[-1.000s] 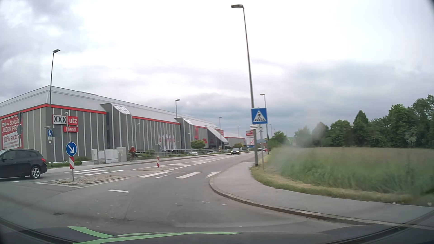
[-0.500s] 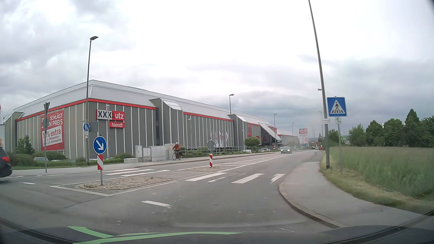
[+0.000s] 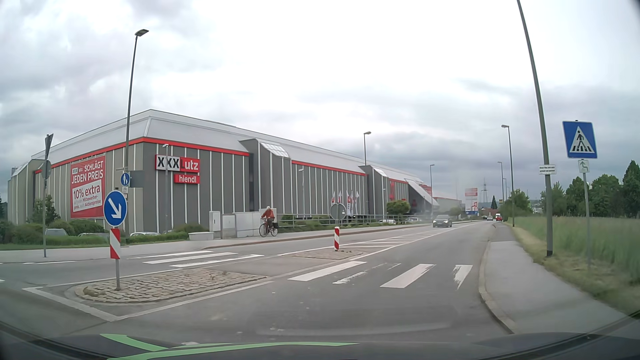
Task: Follow the waypoints while adhering to traffic rules and regulations
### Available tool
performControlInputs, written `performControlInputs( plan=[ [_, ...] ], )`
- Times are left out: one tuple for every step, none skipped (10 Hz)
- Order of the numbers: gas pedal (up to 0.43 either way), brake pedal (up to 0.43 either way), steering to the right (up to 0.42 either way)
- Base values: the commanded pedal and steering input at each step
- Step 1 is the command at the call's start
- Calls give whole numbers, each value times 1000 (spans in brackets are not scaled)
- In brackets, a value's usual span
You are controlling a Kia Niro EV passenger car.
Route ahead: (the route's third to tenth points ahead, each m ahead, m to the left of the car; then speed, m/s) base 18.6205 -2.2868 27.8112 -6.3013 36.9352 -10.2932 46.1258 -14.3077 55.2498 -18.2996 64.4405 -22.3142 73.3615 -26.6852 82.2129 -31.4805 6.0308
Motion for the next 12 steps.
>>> performControlInputs(
  plan=[
    [157,0,57],
    [157,0,88],
    [157,0,109],
    [157,0,126],
    [157,0,138],
    [157,0,145],
    [157,0,149],
    [169,0,153],
    [169,0,155],
    [177,0,155],
    [189,0,155],
    [197,0,154]
  ],
)
